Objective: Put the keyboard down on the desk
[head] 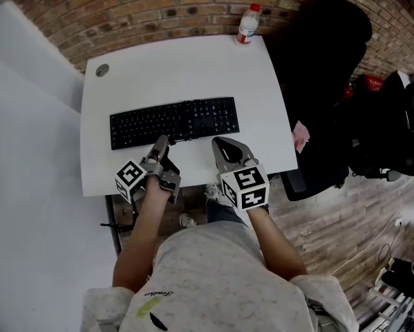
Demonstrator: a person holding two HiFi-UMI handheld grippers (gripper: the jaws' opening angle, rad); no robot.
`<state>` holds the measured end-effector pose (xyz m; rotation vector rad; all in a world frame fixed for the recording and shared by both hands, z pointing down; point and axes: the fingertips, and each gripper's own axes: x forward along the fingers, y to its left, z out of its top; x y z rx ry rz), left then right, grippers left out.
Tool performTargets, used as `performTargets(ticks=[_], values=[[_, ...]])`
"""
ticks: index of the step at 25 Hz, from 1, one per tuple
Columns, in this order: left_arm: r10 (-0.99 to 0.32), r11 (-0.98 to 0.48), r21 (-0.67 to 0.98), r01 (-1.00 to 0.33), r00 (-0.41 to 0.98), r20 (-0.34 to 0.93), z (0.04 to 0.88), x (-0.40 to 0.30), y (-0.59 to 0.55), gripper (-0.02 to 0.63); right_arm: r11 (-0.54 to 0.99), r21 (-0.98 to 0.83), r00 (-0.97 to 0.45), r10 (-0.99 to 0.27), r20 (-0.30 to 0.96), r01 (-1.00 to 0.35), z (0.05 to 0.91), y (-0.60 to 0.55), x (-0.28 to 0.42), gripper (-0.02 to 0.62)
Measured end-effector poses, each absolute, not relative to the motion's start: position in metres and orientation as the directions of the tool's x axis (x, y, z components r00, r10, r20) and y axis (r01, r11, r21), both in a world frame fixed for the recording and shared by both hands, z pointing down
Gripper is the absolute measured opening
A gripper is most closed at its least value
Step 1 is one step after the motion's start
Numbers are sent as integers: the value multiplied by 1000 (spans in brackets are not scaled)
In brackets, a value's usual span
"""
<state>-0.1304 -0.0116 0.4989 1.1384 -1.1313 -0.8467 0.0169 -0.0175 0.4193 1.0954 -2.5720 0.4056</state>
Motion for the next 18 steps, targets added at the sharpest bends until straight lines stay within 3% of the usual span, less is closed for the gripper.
performTargets(ticks=[9, 18], values=[[-927, 74, 926, -370, 317, 201, 451, -118, 25, 126, 677, -147, -680, -649, 341, -721, 392, 20, 11, 8], [-905, -132, 636, -760, 354, 236, 413, -103, 43, 9, 673, -155, -684, -664, 303, -723, 376, 40, 9, 8]])
